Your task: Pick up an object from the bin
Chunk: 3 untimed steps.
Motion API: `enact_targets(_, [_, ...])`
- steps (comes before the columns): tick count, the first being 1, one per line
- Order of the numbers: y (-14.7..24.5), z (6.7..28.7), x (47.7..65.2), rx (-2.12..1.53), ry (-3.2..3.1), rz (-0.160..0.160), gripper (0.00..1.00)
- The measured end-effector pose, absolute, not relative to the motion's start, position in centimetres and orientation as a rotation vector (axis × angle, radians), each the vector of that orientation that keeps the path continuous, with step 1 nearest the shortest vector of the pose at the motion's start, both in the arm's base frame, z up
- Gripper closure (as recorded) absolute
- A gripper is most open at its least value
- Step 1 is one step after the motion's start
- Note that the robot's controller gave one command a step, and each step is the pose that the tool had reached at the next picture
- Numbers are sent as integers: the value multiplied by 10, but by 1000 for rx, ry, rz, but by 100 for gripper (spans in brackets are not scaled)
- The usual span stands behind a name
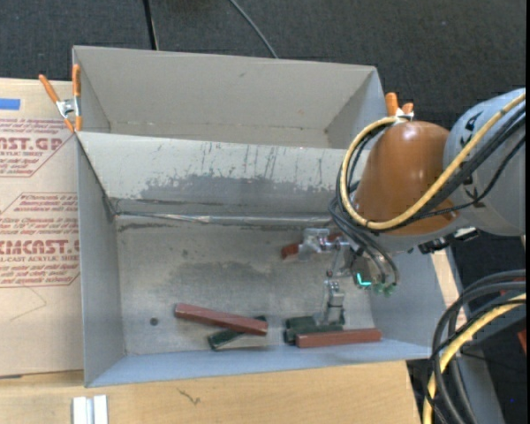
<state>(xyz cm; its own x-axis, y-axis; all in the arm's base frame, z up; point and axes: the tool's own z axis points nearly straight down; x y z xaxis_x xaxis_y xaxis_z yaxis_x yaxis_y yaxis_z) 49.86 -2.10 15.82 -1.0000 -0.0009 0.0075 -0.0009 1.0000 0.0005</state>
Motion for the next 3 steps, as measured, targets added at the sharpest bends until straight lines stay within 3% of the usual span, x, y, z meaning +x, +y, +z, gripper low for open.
enact_targets(1, [-21, 162, 500, 2, -3142, 0, 0])
enact_targets(2, [-49, 129, 483, -71, -3142, -1, 0])
enact_targets(3, [-48, 134, 481, 106, -3140, 0, 0])
